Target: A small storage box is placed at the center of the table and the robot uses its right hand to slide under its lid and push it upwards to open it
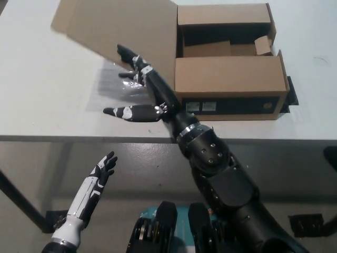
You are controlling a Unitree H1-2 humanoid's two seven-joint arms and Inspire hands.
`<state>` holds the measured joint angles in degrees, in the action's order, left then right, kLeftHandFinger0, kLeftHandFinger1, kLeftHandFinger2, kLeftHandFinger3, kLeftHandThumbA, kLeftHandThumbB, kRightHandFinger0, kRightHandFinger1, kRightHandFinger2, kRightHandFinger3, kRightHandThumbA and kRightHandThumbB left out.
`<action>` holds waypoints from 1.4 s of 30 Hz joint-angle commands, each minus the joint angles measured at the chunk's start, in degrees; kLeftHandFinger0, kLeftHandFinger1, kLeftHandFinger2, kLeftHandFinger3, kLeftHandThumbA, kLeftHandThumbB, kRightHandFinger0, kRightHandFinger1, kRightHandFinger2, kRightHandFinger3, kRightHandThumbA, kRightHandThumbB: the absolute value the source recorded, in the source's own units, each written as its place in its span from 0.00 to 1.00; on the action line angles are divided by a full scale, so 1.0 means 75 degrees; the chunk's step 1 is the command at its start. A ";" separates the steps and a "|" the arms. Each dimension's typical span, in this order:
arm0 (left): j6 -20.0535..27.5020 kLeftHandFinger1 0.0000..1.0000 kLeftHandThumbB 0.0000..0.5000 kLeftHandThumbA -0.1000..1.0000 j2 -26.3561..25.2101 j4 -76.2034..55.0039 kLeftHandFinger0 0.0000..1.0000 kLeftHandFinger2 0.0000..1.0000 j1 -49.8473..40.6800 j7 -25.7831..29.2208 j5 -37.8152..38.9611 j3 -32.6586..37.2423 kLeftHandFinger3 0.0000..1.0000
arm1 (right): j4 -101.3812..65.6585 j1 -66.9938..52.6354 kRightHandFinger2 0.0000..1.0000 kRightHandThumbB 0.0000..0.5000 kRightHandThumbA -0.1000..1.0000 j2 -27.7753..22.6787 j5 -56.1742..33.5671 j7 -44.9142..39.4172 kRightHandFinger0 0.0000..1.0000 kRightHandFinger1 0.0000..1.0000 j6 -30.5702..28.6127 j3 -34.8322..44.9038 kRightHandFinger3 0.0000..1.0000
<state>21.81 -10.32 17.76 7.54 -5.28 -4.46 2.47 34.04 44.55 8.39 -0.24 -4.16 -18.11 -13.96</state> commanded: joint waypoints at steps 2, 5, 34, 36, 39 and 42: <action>0.0107 1.00 1.00 1.00 -0.0161 -0.0208 1.00 1.00 0.0137 -0.0135 0.0004 0.0031 1.00 | -0.5128 0.0632 1.00 0.80 1.00 -0.0075 -0.0870 -0.0259 1.00 1.00 0.1614 0.0374 1.00; 0.0108 1.00 1.00 1.00 -0.0176 -0.0188 1.00 1.00 0.0133 -0.0183 0.0082 0.0026 1.00 | -0.7005 0.0590 1.00 0.74 1.00 -0.0405 -0.1190 -0.0308 1.00 1.00 0.2037 0.0377 1.00; 0.0010 1.00 1.00 1.00 -0.0210 -0.0184 1.00 1.00 0.0169 -0.0167 0.0016 0.0028 1.00 | -1.1796 -0.1702 1.00 0.31 1.00 -0.0857 -0.0628 -0.0786 1.00 1.00 0.3304 -0.1258 1.00; 0.0021 1.00 1.00 1.00 -0.0193 -0.0121 1.00 1.00 0.0178 -0.0148 0.0032 0.0014 1.00 | -1.1796 -0.1623 1.00 0.31 1.00 -0.0830 -0.0619 -0.0795 1.00 1.00 0.3415 -0.1279 1.00; 0.0081 1.00 1.00 1.00 -0.0188 -0.0058 1.00 1.00 0.0204 -0.0186 0.0116 0.0006 1.00 | -1.1796 -0.4859 1.00 0.95 1.00 -0.3501 -0.1489 0.0403 1.00 1.00 0.0048 0.1587 1.00; 0.0119 1.00 1.00 1.00 -0.0187 -0.0014 1.00 1.00 0.0213 -0.0181 0.0090 0.0027 1.00 | -1.1796 -0.5687 1.00 0.94 1.00 -0.3329 -0.1871 0.0646 1.00 1.00 -0.0560 0.1917 1.00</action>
<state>21.10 -10.41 18.39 7.62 -5.29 -4.41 2.58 -43.88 18.65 -5.19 -4.37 -5.67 -4.35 -13.62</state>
